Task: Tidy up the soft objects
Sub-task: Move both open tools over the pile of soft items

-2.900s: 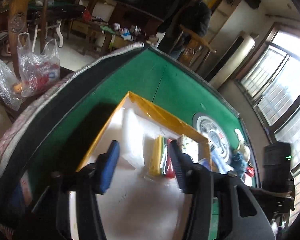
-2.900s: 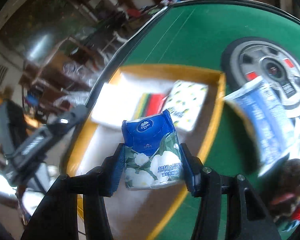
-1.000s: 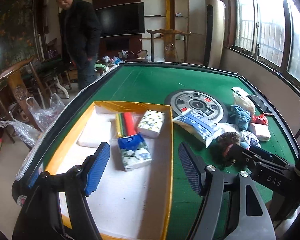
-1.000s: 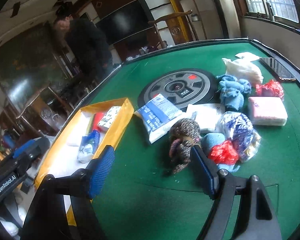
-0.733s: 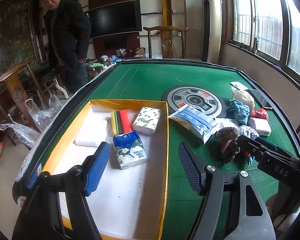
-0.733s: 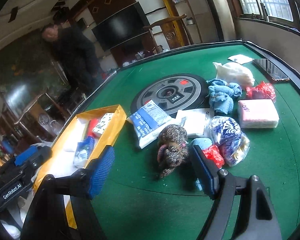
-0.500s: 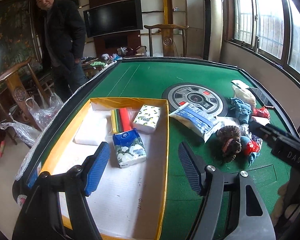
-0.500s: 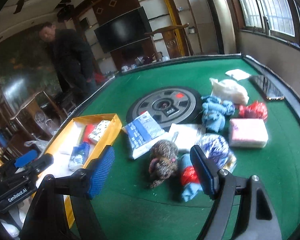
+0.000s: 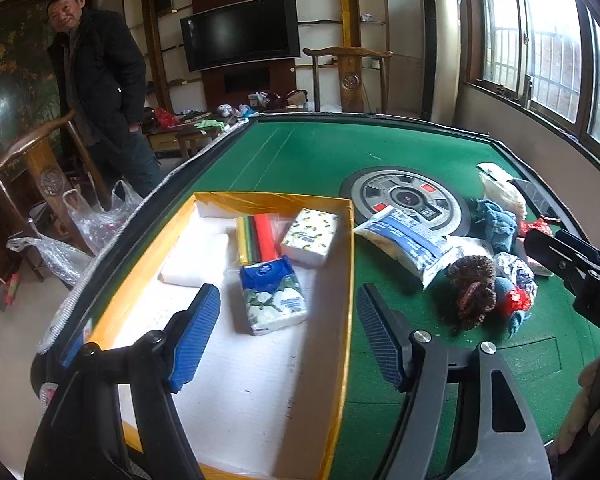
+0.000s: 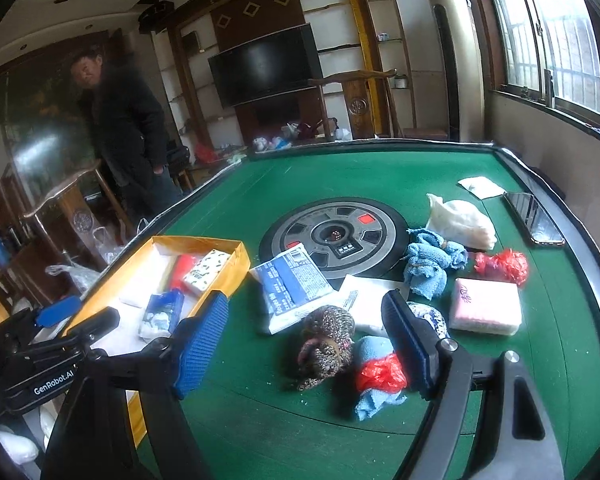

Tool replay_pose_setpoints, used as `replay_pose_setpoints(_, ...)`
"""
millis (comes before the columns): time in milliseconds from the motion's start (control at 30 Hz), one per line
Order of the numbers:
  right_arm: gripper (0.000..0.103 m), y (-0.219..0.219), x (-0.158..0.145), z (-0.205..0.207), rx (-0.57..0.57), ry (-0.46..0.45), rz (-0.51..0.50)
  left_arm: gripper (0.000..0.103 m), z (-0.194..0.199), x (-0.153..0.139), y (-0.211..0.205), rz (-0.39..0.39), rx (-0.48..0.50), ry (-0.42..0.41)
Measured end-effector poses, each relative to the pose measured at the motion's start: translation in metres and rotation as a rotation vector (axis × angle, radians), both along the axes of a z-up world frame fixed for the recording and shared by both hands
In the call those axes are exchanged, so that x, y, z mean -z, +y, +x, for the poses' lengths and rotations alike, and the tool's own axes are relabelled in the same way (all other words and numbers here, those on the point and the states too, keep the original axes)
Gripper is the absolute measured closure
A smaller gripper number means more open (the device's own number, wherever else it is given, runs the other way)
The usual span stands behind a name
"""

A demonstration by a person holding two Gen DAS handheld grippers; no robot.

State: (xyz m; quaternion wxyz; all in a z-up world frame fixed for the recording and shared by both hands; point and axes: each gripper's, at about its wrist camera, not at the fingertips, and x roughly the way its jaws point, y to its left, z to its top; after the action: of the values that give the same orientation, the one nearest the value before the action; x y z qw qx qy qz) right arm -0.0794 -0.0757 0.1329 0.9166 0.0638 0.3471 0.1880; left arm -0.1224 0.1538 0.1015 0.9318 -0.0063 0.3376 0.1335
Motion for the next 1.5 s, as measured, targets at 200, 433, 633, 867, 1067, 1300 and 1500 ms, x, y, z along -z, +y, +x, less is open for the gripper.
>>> replay_pose_setpoints(200, 0.024, -0.002, 0.012, -0.004, 0.008, 0.023, -0.003, 0.025, 0.002, 0.008, 0.012, 0.025, -0.063, 0.011)
replay_pose_setpoints(433, 0.024, 0.008, 0.02, -0.003, -0.022, 0.059, 0.002, 0.025, 0.006, 0.014, 0.02, 0.008, -0.068, 0.033)
replay_pose_setpoints(633, 0.024, -0.003, 0.031, -0.001, -0.017, 0.105, 0.04, 0.025, 0.023, 0.009, 0.035, -0.042, -0.043, 0.071)
replay_pose_setpoints(867, 0.024, -0.114, 0.061, -0.004, 0.261, 0.198, 0.368, 0.024, 0.021, -0.046, -0.04, 0.256, 0.139, -0.061)
replay_pose_setpoints(1067, 0.024, -0.177, 0.054, 0.006, 0.393, 0.202, 0.427, 0.024, 0.015, -0.019, -0.094, 0.243, 0.307, -0.039)
replay_pose_setpoints(1300, 0.007, -0.086, -0.062, 0.01, 0.129, -0.099, 0.235, 0.024, 0.01, -0.021, 0.048, -0.203, -0.038, -0.036)
replay_pose_setpoints(1500, 0.007, 0.019, -0.016, 0.002, -0.11, -0.026, 0.055, 0.024, -0.011, -0.014, 0.069, -0.21, -0.073, -0.026)
